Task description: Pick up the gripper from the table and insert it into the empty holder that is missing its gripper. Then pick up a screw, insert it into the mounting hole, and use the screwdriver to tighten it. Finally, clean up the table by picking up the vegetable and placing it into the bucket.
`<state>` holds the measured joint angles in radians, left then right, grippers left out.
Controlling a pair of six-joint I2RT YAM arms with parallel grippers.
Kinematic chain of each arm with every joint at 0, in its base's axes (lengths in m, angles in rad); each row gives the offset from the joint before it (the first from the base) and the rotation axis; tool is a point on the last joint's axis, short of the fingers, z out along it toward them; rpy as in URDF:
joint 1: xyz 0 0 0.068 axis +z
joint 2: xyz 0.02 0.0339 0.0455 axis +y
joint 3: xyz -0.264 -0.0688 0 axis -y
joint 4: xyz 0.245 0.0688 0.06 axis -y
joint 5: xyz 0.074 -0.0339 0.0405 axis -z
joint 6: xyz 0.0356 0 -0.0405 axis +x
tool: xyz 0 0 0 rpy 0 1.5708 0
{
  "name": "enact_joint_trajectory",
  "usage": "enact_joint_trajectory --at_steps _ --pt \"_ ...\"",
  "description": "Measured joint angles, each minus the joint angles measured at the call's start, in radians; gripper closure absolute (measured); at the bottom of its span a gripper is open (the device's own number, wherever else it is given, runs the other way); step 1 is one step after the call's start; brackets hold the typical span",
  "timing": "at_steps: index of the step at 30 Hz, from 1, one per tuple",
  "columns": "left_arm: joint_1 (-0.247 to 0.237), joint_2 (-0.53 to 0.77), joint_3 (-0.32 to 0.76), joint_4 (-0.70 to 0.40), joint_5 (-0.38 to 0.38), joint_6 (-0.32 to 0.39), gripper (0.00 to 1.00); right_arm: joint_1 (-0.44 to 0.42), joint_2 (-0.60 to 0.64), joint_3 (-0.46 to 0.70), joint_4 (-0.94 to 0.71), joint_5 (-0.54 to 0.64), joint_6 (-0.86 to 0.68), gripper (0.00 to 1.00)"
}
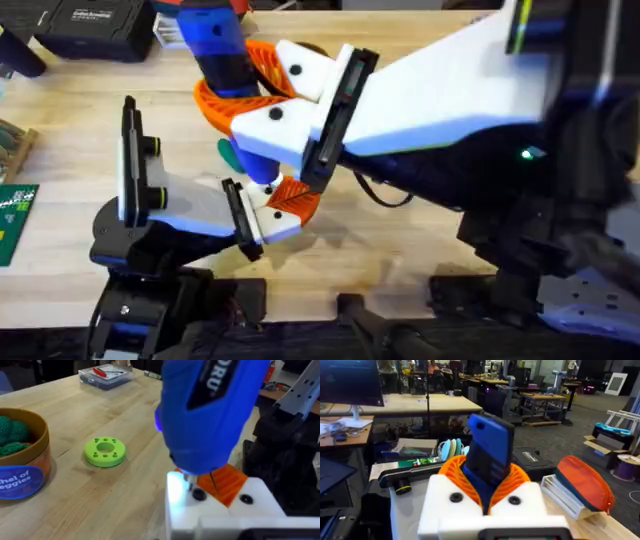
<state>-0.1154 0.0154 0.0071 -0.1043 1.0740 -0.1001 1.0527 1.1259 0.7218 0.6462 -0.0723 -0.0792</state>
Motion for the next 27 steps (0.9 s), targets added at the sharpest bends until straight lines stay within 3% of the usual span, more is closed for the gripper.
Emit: enact_joint_trajectory --at_steps 20,27 --pt "0.000 0.000 0.000 0.000 0.000 0.000 0.993 0.011 -0.035 0.000 0.011 0.000 0.008 0.975" --pt "0.000 0.000 0.000 0.000 0.000 0.000 0.993 0.032 -0.035 -0.032 0.084 0.000 0.020 0.975"
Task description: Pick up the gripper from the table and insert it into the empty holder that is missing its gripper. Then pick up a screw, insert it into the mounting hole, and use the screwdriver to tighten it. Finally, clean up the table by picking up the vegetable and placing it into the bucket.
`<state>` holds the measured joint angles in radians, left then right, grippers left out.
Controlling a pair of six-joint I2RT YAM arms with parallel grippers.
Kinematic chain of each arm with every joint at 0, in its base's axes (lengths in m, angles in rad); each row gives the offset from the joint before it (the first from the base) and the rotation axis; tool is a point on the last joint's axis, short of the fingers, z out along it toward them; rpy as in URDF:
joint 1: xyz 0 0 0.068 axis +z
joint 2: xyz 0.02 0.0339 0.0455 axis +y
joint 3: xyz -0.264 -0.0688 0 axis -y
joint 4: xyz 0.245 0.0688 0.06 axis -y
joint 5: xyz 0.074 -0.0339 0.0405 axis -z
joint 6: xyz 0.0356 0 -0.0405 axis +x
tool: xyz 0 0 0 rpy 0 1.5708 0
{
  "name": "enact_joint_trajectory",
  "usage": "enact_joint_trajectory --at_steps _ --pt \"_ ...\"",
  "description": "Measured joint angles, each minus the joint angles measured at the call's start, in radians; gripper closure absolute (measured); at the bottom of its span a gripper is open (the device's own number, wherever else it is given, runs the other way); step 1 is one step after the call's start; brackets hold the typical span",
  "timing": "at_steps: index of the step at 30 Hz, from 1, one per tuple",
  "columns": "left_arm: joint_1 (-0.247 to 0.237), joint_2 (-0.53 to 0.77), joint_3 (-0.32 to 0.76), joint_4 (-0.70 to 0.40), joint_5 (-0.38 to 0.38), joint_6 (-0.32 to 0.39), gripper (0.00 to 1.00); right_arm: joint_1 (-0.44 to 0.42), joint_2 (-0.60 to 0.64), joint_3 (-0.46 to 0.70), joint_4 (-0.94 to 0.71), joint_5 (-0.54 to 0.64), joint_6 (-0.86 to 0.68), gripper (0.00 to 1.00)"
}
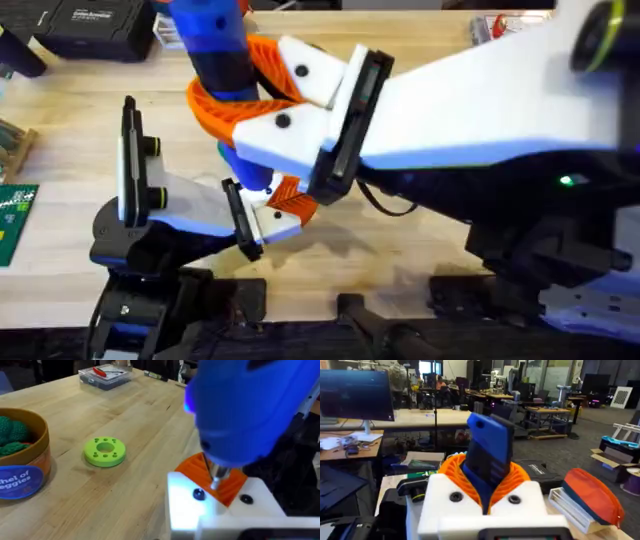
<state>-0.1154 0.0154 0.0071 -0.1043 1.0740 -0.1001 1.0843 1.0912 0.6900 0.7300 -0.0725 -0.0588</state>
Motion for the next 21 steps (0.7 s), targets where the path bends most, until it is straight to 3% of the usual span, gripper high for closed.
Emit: enact_joint_trajectory --at_steps 21 --pt "0.000 0.000 0.000 0.000 0.000 0.000 0.993 0.000 0.000 -0.020 -0.007 0.000 -0.051 0.975"
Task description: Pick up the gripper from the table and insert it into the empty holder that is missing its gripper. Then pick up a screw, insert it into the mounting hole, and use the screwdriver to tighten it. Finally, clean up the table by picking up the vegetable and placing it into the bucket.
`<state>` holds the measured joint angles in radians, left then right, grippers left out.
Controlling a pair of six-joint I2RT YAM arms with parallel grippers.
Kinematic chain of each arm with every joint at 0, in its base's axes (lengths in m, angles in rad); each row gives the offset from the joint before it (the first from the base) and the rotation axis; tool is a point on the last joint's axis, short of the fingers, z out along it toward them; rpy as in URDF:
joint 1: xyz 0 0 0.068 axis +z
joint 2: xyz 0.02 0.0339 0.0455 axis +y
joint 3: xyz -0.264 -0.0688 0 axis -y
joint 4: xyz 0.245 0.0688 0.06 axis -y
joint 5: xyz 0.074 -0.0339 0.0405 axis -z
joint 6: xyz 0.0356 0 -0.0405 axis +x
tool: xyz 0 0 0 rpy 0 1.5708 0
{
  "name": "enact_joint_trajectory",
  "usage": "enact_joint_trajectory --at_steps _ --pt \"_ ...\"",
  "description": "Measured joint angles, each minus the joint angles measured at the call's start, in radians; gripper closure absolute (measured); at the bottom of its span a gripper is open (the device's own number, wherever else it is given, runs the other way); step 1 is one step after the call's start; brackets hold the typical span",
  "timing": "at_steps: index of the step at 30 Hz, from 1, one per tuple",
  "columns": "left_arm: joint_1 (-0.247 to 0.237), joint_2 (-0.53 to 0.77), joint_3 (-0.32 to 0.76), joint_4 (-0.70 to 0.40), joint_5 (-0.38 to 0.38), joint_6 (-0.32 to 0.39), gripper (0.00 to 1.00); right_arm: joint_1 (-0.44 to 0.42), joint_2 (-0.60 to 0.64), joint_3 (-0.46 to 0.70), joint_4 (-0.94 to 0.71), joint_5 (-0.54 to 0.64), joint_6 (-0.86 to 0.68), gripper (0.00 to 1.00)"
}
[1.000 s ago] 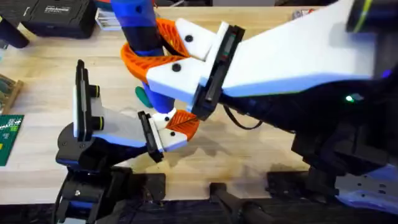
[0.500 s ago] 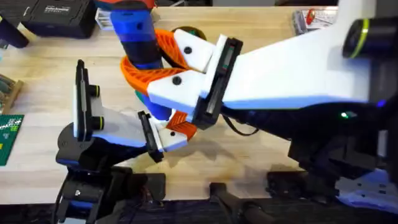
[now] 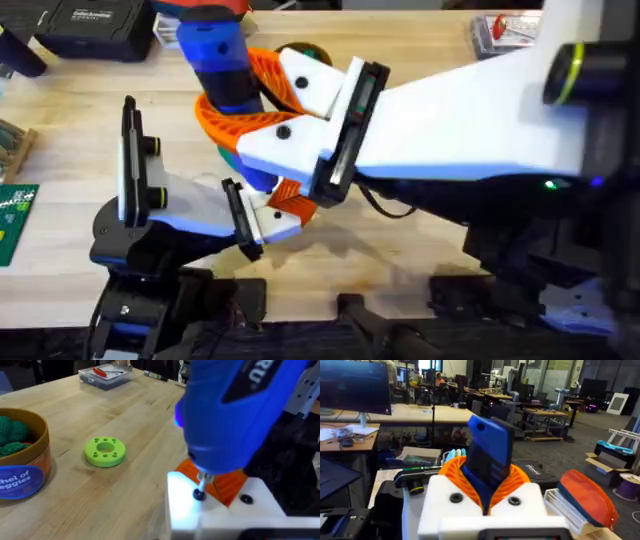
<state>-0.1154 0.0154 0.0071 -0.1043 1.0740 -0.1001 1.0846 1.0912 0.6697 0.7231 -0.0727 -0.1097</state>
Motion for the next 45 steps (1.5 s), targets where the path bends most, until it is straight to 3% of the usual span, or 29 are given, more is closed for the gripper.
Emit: enact_joint_trajectory --at_steps 38,45 --pt "0.000 0.000 0.000 0.000 0.000 0.000 0.993 0.000 0.000 0.000 -0.024 0.000 -0.003 0.975" --pt "0.000 0.000 0.000 0.000 0.000 0.000 0.993 -0.002 0.002 0.000 0.127 -0.003 -0.007 0.975"
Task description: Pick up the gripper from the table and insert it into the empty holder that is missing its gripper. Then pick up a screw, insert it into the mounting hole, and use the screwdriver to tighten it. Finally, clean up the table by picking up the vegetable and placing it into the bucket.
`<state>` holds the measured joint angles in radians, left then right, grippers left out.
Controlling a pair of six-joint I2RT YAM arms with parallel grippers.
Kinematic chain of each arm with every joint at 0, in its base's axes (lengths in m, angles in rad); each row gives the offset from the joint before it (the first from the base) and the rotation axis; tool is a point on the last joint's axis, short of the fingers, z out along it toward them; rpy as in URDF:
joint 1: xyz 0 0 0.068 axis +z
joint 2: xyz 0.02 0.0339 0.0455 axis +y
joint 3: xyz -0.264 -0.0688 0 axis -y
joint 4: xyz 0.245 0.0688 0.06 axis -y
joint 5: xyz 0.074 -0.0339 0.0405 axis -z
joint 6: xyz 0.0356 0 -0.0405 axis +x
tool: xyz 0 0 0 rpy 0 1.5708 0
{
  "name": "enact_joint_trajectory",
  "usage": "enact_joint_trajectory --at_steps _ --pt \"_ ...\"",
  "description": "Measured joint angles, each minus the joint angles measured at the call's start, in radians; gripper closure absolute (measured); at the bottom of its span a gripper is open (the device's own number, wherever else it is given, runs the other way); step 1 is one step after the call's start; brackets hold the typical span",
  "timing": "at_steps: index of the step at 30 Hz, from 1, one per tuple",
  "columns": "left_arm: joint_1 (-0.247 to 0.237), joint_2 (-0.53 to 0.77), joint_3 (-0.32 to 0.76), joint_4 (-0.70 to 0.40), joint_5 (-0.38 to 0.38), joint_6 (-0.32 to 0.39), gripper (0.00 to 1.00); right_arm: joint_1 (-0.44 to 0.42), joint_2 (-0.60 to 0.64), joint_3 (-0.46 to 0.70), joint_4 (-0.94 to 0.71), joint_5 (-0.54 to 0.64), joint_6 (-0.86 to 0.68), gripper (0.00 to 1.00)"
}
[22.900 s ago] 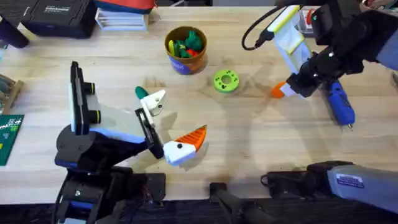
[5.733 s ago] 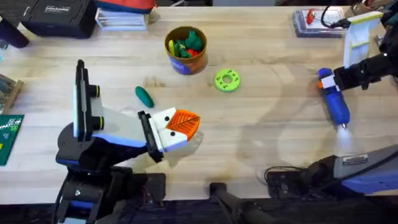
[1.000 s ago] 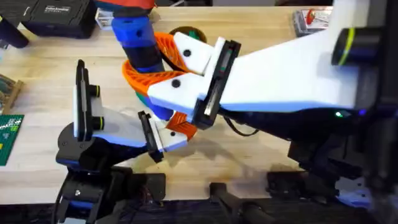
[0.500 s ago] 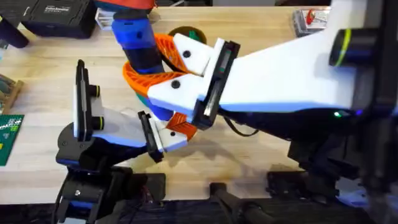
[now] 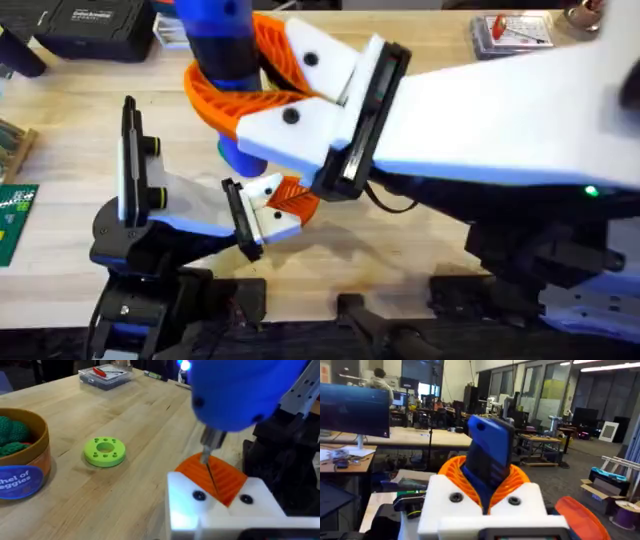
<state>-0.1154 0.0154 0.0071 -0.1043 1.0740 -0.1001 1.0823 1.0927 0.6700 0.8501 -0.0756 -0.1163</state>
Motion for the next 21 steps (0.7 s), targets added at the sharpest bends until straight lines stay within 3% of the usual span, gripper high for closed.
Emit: enact_joint_trajectory --at_steps 6,10,15,21 --pt "0.000 0.000 0.000 0.000 0.000 0.000 0.993 -0.044 0.000 0.049 -0.143 -0.008 -0.029 0.975" --pt "0.000 0.000 0.000 0.000 0.000 0.000 0.993 -0.131 0.000 0.068 -0.217 -0.008 -0.110 0.975" --pt "0.000 0.000 0.000 0.000 0.000 0.000 0.993 -0.328 -0.012 0.082 -0.390 0.057 -0.219 0.975" --pt "0.000 0.000 0.000 0.000 0.000 0.000 0.993 -0.641 -0.013 0.083 -0.633 0.130 -0.431 0.975"
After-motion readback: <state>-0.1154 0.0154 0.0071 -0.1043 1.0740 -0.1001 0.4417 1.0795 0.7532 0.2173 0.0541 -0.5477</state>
